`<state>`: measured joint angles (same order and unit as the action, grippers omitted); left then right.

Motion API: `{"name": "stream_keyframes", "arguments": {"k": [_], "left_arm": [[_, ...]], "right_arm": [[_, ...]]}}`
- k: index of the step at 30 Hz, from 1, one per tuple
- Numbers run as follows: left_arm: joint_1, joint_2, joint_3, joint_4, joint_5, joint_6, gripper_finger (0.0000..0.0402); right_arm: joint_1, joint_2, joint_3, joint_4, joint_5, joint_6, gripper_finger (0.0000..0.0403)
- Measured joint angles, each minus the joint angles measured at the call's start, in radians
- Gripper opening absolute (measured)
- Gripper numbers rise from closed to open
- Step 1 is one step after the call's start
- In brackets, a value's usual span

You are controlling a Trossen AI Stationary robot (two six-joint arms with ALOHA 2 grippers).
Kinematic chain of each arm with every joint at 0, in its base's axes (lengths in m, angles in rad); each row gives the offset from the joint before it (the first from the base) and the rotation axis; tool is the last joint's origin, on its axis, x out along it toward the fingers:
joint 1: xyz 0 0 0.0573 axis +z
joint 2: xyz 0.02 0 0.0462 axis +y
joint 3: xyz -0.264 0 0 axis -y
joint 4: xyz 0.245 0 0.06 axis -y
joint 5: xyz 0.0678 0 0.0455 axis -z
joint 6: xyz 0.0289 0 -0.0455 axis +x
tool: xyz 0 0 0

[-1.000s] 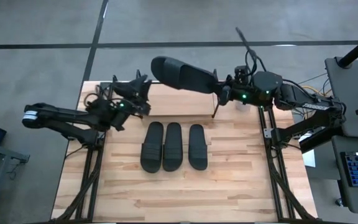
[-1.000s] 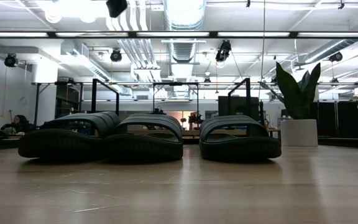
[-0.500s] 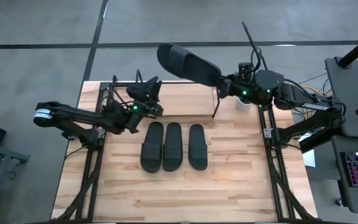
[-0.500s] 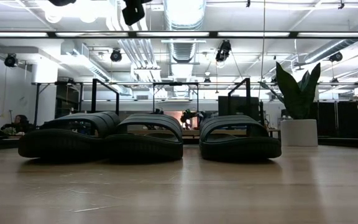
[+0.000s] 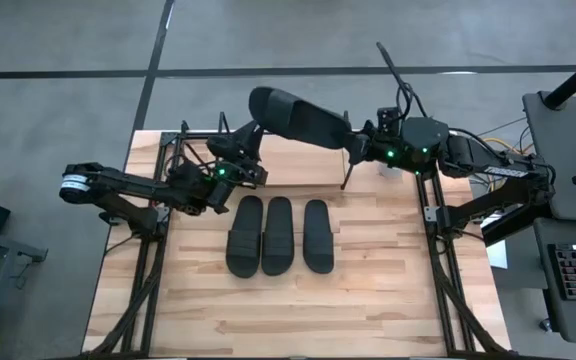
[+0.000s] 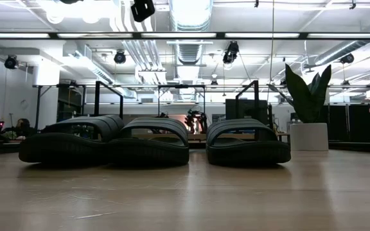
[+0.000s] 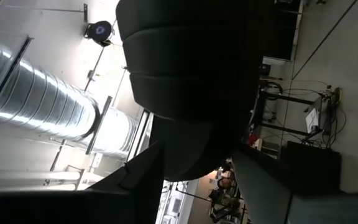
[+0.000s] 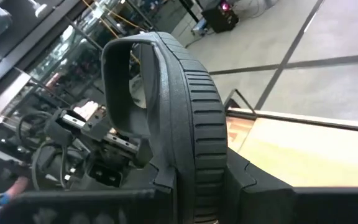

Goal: Pick and place slides into the shelf
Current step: Put the black slide on the shelf

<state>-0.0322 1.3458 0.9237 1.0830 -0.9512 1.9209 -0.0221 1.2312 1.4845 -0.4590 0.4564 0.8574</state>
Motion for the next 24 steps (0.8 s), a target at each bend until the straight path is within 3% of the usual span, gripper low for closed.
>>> {"name": "stream_keyframes", "arguments": {"k": [9, 24], "left_arm": [[0.000, 0.007, 0.009, 0.001, -0.007, 0.000, 0.0171], [0.005, 0.015, 0.009, -0.019, 0.005, -0.004, 0.0171]], "right_arm": [[0.001, 0.000, 0.000, 0.026, -0.077, 0.026, 0.0049], [0.002, -0.013, 0.017, 0.030, -0.101, 0.033, 0.0049]]}}
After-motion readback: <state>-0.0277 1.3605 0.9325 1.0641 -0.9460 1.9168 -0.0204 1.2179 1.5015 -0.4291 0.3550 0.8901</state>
